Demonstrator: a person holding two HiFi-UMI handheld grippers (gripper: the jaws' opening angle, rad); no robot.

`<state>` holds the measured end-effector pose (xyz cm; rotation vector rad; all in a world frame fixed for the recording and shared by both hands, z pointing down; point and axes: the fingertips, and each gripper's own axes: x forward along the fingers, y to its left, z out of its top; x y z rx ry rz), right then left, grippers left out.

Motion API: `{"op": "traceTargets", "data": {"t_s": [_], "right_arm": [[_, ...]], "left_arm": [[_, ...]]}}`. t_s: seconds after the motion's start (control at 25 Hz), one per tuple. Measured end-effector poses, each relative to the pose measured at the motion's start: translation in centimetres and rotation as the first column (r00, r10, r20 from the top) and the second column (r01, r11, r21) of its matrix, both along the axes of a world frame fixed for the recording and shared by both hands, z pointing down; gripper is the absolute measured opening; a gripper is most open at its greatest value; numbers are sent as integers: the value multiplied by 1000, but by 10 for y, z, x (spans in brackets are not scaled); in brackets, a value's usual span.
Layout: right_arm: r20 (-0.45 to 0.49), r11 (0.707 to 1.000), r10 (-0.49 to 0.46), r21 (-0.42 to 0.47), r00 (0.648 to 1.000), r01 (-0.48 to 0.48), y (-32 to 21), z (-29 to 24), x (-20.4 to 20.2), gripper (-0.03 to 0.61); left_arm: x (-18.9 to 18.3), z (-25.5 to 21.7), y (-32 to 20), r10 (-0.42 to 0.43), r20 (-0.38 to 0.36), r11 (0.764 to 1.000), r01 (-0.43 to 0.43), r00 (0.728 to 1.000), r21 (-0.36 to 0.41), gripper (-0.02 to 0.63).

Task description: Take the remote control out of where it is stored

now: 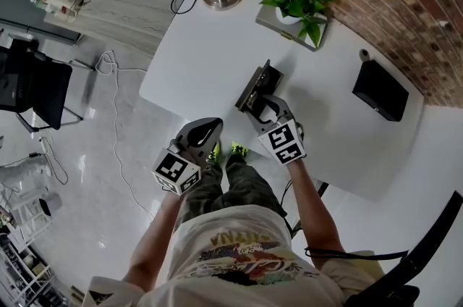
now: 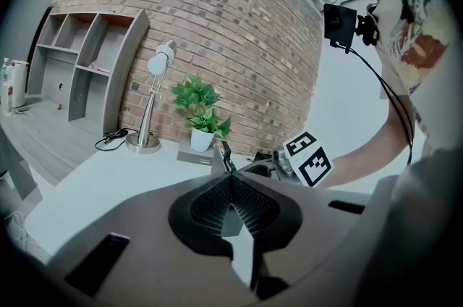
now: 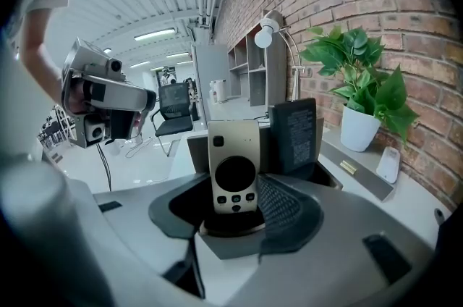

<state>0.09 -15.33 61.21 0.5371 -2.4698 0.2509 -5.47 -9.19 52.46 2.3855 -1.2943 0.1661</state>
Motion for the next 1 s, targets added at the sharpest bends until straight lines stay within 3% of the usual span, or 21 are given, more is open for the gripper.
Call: {"op": "traceTargets", "data": {"t_s": [1.0], "right_arm": [[96, 994, 92, 56, 991, -98, 2, -54, 6, 198]], "left_arm": [[10, -35, -14, 64, 12, 995, -65, 998, 81, 3]]}}
